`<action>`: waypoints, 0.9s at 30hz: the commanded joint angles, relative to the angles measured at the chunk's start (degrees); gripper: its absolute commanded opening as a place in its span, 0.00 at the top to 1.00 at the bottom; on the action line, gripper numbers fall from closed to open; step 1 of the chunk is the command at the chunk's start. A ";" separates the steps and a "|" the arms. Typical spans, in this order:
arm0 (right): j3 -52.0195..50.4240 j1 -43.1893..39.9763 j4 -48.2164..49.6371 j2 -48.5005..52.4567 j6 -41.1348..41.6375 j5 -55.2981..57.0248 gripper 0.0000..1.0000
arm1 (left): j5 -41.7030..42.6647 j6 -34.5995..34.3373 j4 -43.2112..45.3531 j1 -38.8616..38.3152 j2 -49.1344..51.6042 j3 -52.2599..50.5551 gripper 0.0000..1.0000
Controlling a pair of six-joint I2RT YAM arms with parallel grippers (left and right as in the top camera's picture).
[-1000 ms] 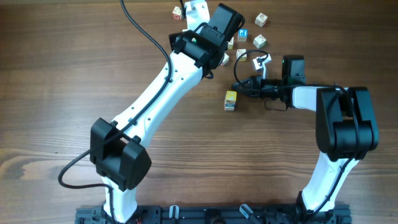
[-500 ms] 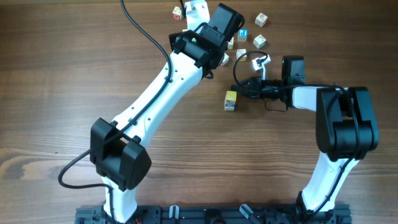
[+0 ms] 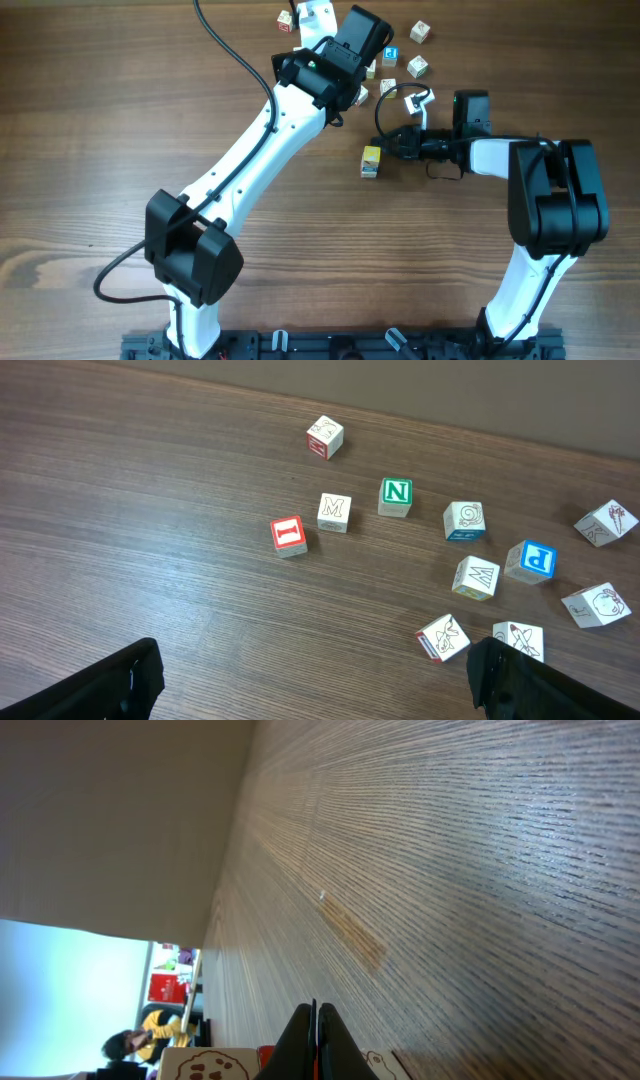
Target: Form a tower
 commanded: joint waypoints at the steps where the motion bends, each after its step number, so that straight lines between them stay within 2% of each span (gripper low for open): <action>1: 0.26 -0.07 -0.55 1.01 -1.57 -1.84 0.96 | 0.24 0.24 -0.04 0.11 -1.57 1.22 0.00; 27: 0.15 -0.07 -3.10 1.01 -2.91 -2.97 0.96 | 0.24 0.24 -0.04 0.11 -1.57 1.22 0.00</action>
